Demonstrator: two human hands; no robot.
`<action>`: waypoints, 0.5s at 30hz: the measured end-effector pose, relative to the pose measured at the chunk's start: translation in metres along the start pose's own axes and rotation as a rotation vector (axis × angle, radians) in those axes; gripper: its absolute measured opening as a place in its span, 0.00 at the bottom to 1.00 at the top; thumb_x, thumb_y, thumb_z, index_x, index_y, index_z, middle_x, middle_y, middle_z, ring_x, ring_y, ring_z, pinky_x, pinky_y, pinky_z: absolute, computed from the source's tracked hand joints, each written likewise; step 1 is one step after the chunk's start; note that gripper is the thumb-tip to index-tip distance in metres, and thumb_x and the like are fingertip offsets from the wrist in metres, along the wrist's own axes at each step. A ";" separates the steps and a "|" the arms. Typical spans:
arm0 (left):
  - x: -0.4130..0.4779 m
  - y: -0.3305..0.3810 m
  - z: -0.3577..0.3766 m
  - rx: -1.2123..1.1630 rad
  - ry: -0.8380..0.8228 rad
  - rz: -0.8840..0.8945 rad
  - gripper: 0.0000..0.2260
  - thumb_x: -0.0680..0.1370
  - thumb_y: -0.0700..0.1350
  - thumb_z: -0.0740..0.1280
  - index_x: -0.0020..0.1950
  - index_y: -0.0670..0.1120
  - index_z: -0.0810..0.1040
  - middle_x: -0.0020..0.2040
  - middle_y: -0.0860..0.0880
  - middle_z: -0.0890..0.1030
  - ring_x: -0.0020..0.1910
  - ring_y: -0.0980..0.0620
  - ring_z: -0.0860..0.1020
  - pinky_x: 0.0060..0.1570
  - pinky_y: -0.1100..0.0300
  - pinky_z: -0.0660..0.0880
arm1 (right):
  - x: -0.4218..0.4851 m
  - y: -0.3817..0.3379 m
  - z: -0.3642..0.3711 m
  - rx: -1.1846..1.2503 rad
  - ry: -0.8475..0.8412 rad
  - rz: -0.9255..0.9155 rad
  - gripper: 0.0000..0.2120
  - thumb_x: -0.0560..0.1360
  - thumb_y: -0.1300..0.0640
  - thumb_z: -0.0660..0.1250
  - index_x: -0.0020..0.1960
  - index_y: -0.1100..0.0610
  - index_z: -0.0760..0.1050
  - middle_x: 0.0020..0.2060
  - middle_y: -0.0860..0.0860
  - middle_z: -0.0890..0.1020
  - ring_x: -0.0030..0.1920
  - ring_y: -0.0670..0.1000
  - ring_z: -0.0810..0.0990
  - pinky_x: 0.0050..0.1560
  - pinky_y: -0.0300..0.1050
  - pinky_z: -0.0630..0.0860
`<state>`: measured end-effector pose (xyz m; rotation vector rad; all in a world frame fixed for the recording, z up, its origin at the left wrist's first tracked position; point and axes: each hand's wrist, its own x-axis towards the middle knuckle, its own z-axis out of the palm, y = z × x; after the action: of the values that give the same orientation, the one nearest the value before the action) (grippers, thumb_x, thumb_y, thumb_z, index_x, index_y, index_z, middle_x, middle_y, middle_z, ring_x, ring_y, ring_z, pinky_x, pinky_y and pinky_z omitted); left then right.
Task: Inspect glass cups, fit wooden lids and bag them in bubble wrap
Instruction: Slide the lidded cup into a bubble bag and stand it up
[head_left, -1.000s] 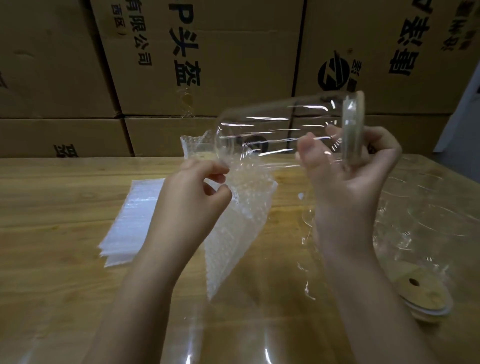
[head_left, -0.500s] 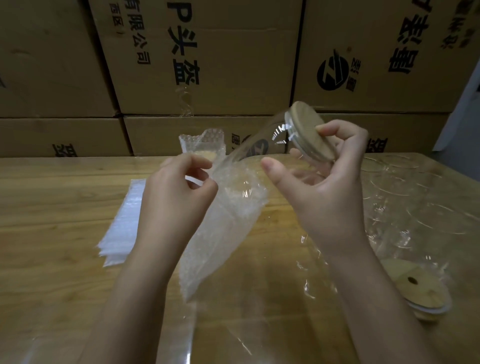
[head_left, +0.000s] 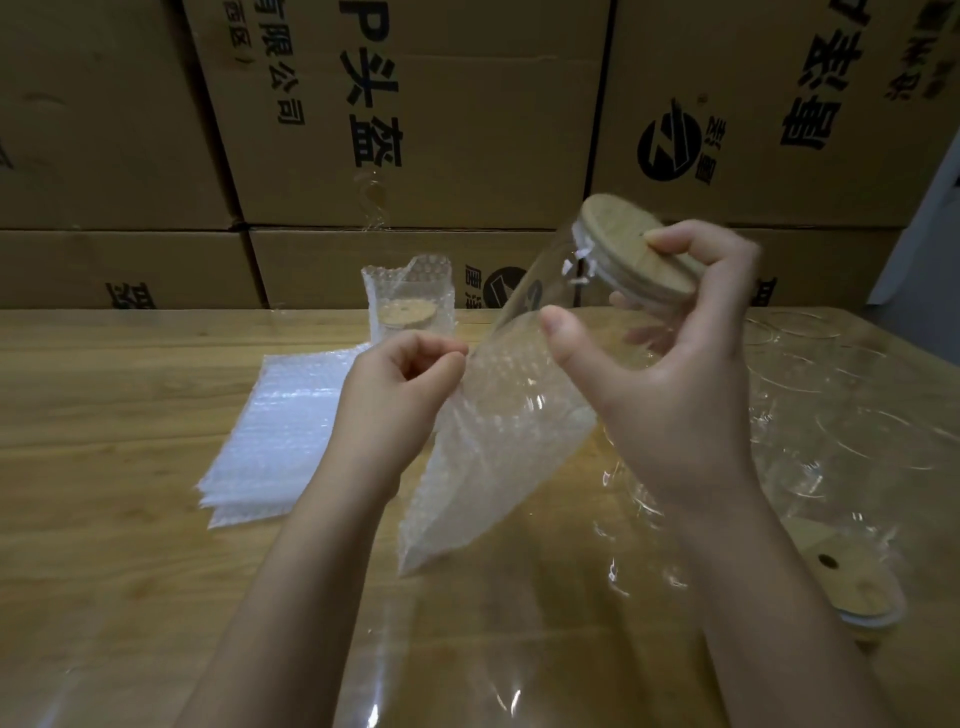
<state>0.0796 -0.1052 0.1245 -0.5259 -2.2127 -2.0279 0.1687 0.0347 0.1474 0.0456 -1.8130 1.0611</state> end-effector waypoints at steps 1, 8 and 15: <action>0.001 -0.002 0.000 0.034 0.010 0.013 0.09 0.75 0.39 0.68 0.40 0.52 0.81 0.34 0.55 0.80 0.36 0.57 0.76 0.43 0.58 0.75 | -0.001 0.002 0.002 -0.017 -0.045 0.031 0.28 0.67 0.47 0.75 0.58 0.44 0.60 0.60 0.48 0.71 0.56 0.45 0.75 0.51 0.38 0.75; 0.004 -0.004 -0.008 0.068 0.017 0.058 0.08 0.76 0.41 0.68 0.42 0.53 0.81 0.34 0.57 0.78 0.37 0.57 0.76 0.43 0.58 0.75 | -0.011 0.010 0.018 -0.157 -0.250 0.146 0.28 0.63 0.41 0.74 0.53 0.37 0.58 0.55 0.38 0.72 0.54 0.40 0.74 0.49 0.40 0.75; 0.005 0.000 -0.011 -0.023 0.000 0.056 0.08 0.76 0.39 0.68 0.43 0.52 0.80 0.37 0.53 0.78 0.36 0.58 0.77 0.37 0.66 0.75 | -0.011 0.008 0.019 -0.333 -0.389 0.163 0.27 0.64 0.39 0.73 0.49 0.36 0.57 0.49 0.30 0.67 0.51 0.40 0.65 0.63 0.54 0.68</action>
<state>0.0727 -0.1154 0.1271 -0.5833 -2.1518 -2.0276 0.1564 0.0224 0.1318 -0.1048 -2.3616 0.8897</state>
